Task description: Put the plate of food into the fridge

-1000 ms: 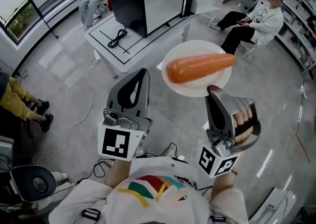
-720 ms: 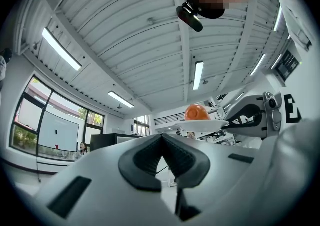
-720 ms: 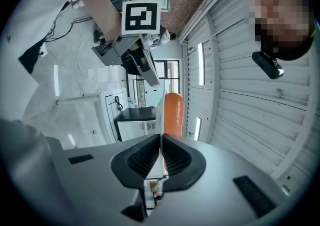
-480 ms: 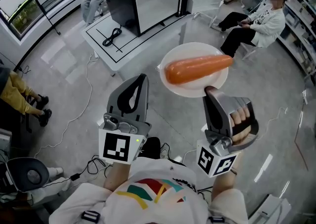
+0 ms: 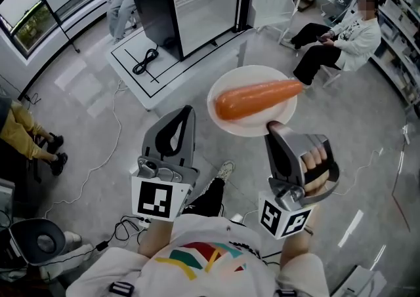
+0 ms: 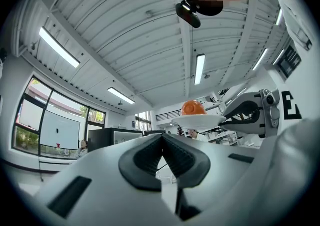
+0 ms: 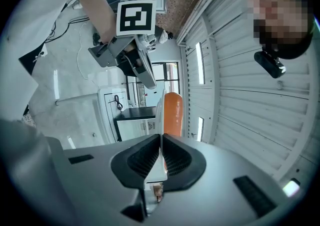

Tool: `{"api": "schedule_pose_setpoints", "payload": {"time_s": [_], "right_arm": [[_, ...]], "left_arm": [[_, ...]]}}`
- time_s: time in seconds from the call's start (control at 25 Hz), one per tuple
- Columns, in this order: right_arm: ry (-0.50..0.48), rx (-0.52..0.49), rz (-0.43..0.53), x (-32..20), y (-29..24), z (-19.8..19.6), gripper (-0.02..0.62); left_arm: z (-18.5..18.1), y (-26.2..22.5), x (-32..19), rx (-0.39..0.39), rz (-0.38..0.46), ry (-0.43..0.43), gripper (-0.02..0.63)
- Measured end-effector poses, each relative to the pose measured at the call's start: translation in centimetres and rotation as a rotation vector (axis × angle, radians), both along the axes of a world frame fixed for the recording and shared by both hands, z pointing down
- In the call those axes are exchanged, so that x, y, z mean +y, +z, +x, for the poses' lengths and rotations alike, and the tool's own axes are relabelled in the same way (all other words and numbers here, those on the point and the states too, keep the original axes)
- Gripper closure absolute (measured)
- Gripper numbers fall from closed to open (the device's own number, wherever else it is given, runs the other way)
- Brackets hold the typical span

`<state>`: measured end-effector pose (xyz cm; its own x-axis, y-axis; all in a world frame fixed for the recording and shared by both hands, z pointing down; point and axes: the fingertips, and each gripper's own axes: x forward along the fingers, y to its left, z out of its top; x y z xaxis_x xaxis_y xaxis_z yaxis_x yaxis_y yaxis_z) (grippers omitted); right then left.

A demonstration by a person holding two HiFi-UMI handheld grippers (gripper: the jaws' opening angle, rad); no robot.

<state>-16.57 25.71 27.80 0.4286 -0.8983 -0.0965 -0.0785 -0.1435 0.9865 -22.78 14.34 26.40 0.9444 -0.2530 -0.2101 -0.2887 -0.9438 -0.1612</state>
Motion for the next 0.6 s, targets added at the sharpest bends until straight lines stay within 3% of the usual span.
{"api": "schedule_pose_setpoints", "payload": {"time_s": [0.6], "right_arm": [[-0.009, 0.04, -0.007, -13.1, -1.4, 14.7, 0.577]], "left_arm": [[14.6, -1.7, -12.6, 0.035, 0.034, -0.008, 0.6]]}}
